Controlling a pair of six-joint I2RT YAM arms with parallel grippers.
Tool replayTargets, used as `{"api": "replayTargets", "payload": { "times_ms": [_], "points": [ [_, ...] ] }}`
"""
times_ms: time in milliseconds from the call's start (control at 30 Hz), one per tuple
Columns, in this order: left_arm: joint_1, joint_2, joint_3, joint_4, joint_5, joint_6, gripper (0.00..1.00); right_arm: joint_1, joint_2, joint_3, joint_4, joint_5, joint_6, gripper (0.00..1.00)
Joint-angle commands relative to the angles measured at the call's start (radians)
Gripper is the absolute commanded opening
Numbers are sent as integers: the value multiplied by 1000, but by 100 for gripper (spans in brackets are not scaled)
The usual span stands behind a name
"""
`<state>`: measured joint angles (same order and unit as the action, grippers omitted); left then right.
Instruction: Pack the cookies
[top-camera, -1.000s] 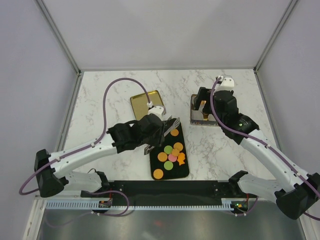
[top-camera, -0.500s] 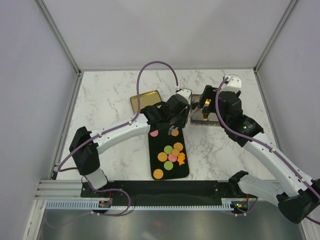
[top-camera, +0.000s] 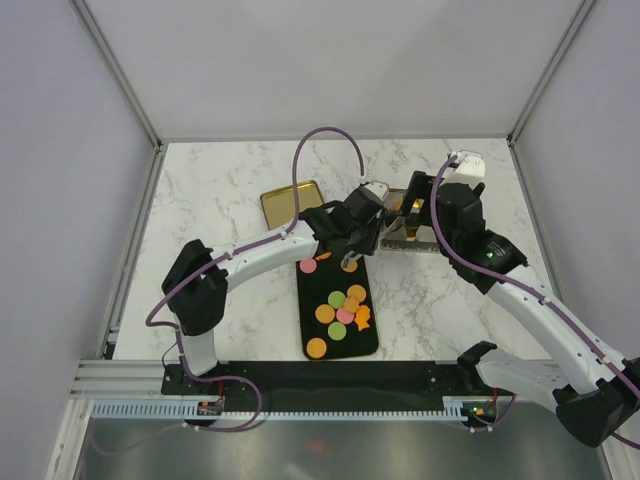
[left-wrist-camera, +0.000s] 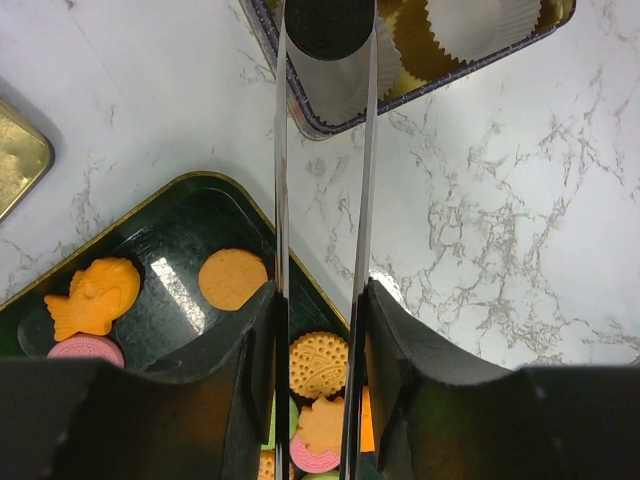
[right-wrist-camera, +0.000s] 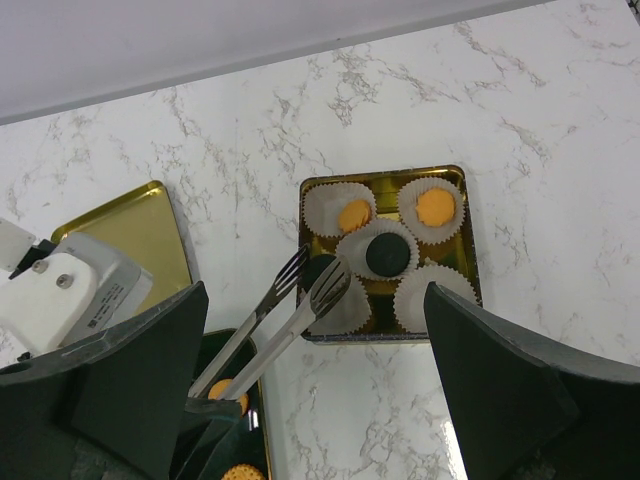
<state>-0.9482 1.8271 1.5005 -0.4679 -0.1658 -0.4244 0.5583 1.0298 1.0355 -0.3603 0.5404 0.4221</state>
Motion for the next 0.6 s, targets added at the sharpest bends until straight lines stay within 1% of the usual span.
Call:
{"api": "replayTargets", "payload": {
  "times_ms": [0, 167, 567],
  "points": [
    [5, 15, 50, 61, 14, 35, 38, -3, -16, 15, 1, 21, -2, 98],
    [5, 32, 47, 68, 26, 35, 38, -3, -16, 14, 0, 20, -5, 98],
    [6, 3, 14, 66, 17, 32, 40, -3, -14, 9, 1, 17, -3, 98]
  ]
}}
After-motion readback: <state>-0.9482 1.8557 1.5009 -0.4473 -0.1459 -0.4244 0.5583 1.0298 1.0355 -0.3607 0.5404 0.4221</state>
